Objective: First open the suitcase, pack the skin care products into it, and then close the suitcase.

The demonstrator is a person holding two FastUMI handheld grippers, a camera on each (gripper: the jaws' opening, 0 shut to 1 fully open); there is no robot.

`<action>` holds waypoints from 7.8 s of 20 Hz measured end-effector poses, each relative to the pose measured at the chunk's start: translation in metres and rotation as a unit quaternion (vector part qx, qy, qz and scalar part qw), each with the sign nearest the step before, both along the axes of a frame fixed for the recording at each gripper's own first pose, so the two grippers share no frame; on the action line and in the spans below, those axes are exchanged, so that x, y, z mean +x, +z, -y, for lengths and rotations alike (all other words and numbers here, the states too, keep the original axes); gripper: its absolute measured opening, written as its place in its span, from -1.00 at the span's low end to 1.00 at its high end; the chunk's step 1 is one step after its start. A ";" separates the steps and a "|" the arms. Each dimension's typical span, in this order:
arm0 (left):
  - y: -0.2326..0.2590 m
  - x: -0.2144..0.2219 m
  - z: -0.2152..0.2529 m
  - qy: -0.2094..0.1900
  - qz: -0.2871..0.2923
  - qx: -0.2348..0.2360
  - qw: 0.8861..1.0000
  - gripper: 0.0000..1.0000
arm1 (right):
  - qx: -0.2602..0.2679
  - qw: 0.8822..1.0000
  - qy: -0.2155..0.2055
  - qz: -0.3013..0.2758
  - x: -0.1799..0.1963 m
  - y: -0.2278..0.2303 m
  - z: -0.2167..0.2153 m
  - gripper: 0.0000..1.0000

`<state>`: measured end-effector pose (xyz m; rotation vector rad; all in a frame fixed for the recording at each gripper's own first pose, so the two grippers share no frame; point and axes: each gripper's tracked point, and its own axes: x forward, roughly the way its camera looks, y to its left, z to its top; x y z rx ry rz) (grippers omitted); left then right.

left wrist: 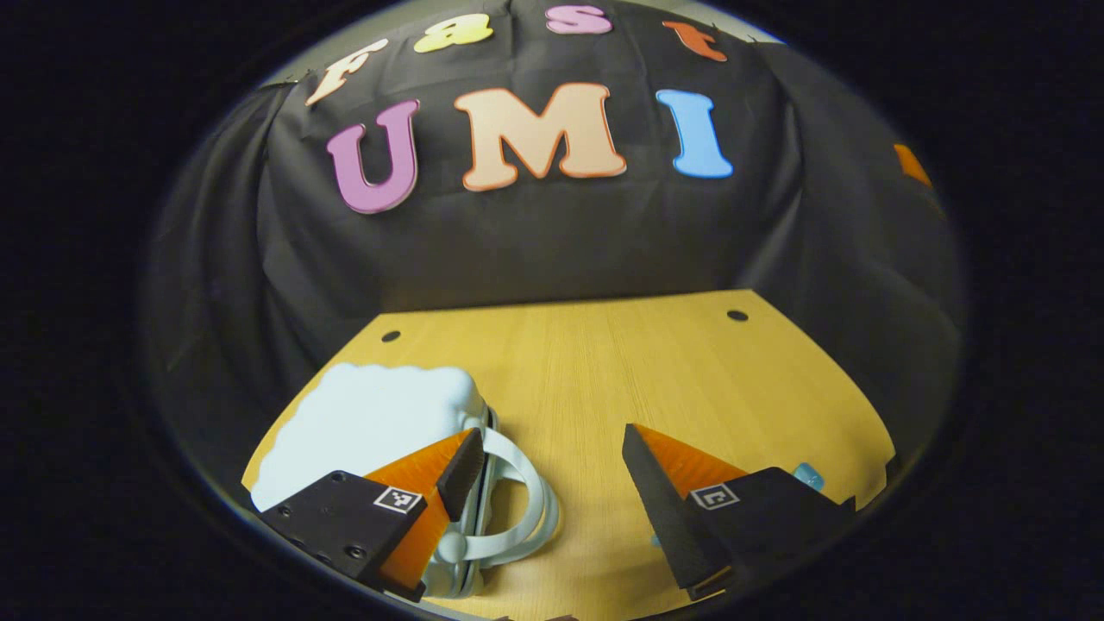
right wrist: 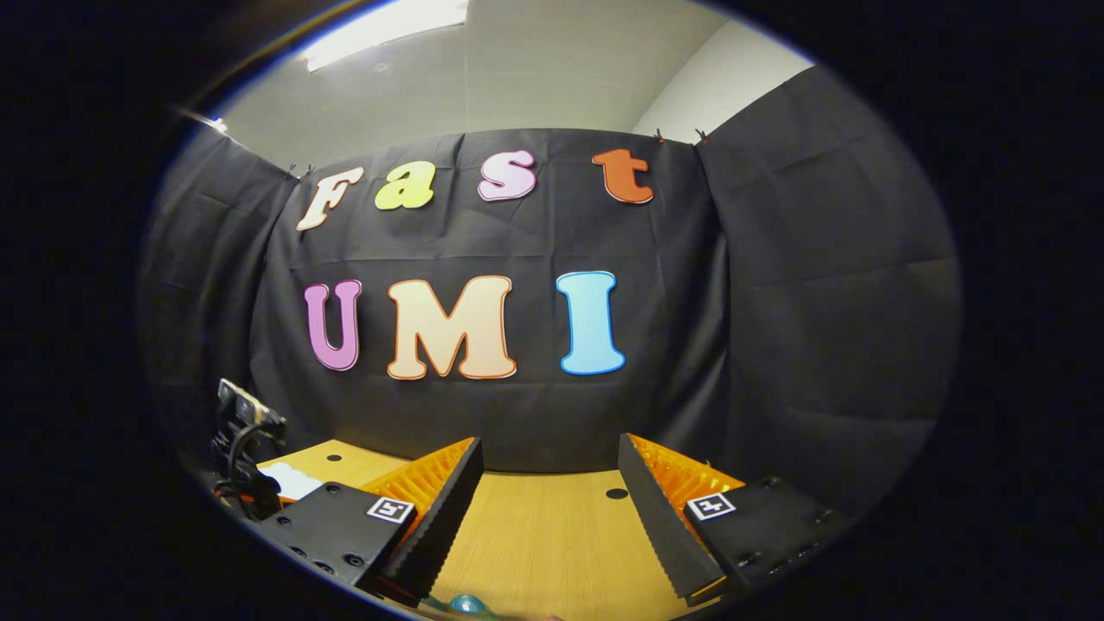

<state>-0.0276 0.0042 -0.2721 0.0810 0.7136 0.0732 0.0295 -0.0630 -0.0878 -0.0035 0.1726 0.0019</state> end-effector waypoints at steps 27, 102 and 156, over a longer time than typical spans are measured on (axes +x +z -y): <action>-0.090 -0.019 -0.017 0.002 -0.175 -0.076 0.982 -0.89 | -0.018 1.000 -0.018 -0.003 0.002 -0.010 -0.010 0.97; -0.085 -0.076 -0.557 0.282 -0.109 -0.062 0.951 -0.81 | -0.061 0.997 0.054 0.012 0.046 -0.031 -0.256 0.98; 0.056 -0.017 0.051 -0.066 0.088 -0.135 0.985 0.92 | -0.022 0.997 0.070 0.022 -0.009 -0.011 -0.013 0.97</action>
